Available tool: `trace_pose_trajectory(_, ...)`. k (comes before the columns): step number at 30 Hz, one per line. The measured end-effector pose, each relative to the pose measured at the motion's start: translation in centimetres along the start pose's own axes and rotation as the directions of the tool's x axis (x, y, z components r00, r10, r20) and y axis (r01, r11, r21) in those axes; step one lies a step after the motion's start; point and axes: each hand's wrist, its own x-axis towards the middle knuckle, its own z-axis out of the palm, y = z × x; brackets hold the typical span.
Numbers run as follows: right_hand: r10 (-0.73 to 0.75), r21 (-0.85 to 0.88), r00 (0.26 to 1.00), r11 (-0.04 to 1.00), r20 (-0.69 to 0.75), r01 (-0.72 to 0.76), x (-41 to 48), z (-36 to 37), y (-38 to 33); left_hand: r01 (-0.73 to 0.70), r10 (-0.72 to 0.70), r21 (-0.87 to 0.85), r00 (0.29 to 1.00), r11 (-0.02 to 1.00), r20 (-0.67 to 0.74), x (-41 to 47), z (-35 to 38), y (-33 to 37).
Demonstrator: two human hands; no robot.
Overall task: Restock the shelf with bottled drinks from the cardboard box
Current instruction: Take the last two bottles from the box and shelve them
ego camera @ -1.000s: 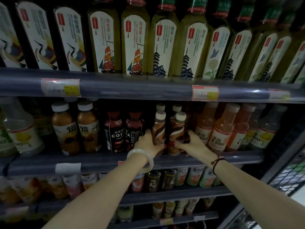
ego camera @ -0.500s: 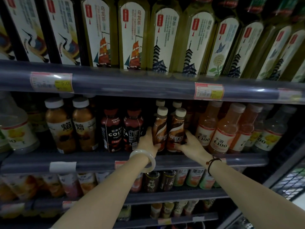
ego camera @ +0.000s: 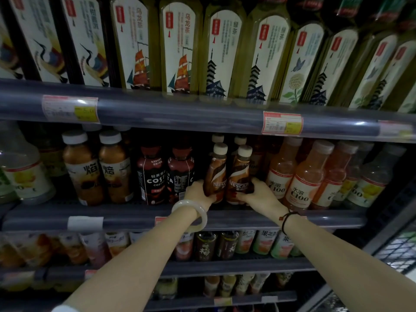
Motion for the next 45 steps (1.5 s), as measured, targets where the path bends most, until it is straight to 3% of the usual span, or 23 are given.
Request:
trace_pose_trajectory(7, 0.031, -0.062, 0.998, 0.998, -0.051, -0.034, -1.8, -0.2, -1.3, 0.059, -0.051, -0.069, 0.993, 0.996, 0.102, -1.3, -1.8, 0.0)
trace_pose_trajectory(13, 0.057, -0.239, 0.997, 0.969, -0.045, -0.066, -3.2, 0.0, -2.9, -0.021, 0.0, 0.132, 0.987, 0.991, 0.158, -2.3, -5.4, -0.4)
trace_pose_trajectory(19, 0.046, -0.408, 0.983, 0.912, 0.176, 0.031, -4.9, 3.0, -7.4, -0.07, -0.033, 0.387, 0.967, 0.919, 0.253, -3.2, -10.5, -1.7)
trace_pose_trajectory(24, -0.053, -0.478, 0.97, 0.863, 0.236, 0.163, -5.1, 7.3, -10.8, -0.109, 0.001, 0.482, 0.976, 0.87, 0.22, -4.0, -14.5, -3.7)
trace_pose_trajectory(28, -0.091, -0.514, 0.974, 0.837, 0.207, 0.187, -5.0, 9.5, -12.1, -0.126, 0.041, 0.505, 0.984, 0.854, 0.176, -4.3, -16.9, -5.2)
trace_pose_trajectory(36, -0.061, -0.439, 0.998, 0.896, 0.027, 0.067, -3.6, 10.5, -11.8, -0.084, 0.03, 0.384, 0.989, 0.92, 0.146, -3.5, -17.3, -6.6)
trace_pose_trajectory(45, -0.026, -0.283, 0.998, 0.959, -0.06, 0.008, -1.4, 11.3, -10.4, -0.078, 0.065, 0.211, 0.996, 0.974, 0.065, -1.7, -14.8, -7.9)
